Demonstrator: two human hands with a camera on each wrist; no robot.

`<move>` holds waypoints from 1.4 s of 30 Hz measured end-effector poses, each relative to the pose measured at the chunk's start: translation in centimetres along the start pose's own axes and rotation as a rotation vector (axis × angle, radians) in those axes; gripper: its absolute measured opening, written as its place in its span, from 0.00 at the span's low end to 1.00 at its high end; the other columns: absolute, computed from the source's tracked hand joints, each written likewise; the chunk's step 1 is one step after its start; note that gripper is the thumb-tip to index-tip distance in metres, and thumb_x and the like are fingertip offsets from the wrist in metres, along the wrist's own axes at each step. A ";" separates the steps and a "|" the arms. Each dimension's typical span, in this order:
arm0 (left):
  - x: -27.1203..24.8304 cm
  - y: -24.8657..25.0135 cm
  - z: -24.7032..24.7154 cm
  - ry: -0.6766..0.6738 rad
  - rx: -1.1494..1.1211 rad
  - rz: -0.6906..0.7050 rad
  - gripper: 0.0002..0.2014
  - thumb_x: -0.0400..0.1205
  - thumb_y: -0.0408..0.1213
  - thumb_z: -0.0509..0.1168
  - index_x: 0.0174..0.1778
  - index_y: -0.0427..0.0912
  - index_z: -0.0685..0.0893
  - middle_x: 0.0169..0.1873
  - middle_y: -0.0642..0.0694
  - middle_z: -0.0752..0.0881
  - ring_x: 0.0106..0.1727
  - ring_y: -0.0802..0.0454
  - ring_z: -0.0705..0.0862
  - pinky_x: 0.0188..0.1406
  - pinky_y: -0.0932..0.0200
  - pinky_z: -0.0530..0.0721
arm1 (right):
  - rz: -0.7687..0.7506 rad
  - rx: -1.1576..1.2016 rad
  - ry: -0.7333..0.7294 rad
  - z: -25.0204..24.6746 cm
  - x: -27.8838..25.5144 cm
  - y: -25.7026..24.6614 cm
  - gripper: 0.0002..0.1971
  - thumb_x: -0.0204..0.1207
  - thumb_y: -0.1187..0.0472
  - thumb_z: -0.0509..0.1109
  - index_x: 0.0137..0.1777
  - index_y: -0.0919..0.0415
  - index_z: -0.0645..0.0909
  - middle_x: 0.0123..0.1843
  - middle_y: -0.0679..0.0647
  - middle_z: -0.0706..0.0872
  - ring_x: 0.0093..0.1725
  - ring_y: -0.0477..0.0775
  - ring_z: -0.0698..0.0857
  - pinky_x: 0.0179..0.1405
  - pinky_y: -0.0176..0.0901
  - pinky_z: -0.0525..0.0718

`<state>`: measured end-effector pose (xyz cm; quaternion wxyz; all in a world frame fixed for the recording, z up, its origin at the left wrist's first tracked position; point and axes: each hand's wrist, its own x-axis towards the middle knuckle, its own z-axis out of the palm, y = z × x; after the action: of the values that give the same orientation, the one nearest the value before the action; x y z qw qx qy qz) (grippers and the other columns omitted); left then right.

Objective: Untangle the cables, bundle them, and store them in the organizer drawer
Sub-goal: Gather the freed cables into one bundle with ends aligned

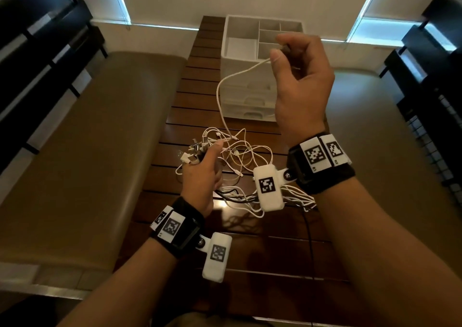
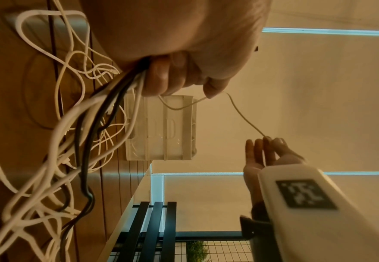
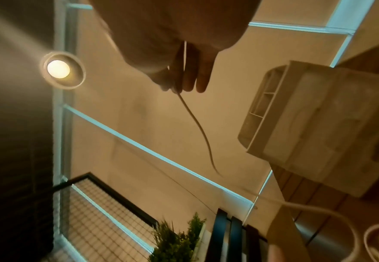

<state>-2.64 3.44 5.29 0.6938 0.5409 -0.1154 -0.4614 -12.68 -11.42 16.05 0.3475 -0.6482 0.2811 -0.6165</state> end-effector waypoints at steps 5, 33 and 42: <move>0.0 0.2 -0.1 -0.011 0.013 0.040 0.19 0.86 0.44 0.73 0.30 0.51 0.78 0.20 0.52 0.64 0.19 0.55 0.58 0.20 0.60 0.56 | 0.238 0.263 -0.005 0.0 -0.6 -0.3 0.16 0.87 0.72 0.67 0.73 0.68 0.78 0.58 0.67 0.81 0.52 0.66 0.92 0.54 0.59 0.93; -0.9 1.6 1.6 -0.268 0.214 0.220 0.35 0.78 0.59 0.71 0.57 0.22 0.83 0.27 0.49 0.76 0.27 0.53 0.74 0.28 0.57 0.76 | 0.606 0.207 -0.245 -0.3 -10.1 -0.8 0.08 0.76 0.69 0.81 0.53 0.68 0.87 0.49 0.64 0.91 0.50 0.57 0.91 0.56 0.51 0.92; -0.8 2.1 0.2 -0.424 0.411 0.142 0.18 0.83 0.53 0.69 0.45 0.39 0.85 0.24 0.52 0.74 0.26 0.55 0.73 0.29 0.56 0.78 | 0.614 0.090 -0.543 -2.6 -7.9 -0.2 0.09 0.77 0.65 0.81 0.54 0.66 0.88 0.51 0.65 0.92 0.47 0.54 0.89 0.45 0.48 0.89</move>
<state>-2.13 3.92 7.47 0.5607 0.5520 -0.3864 -0.4813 -15.97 -5.26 11.44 0.6048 -0.6576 0.3322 -0.3024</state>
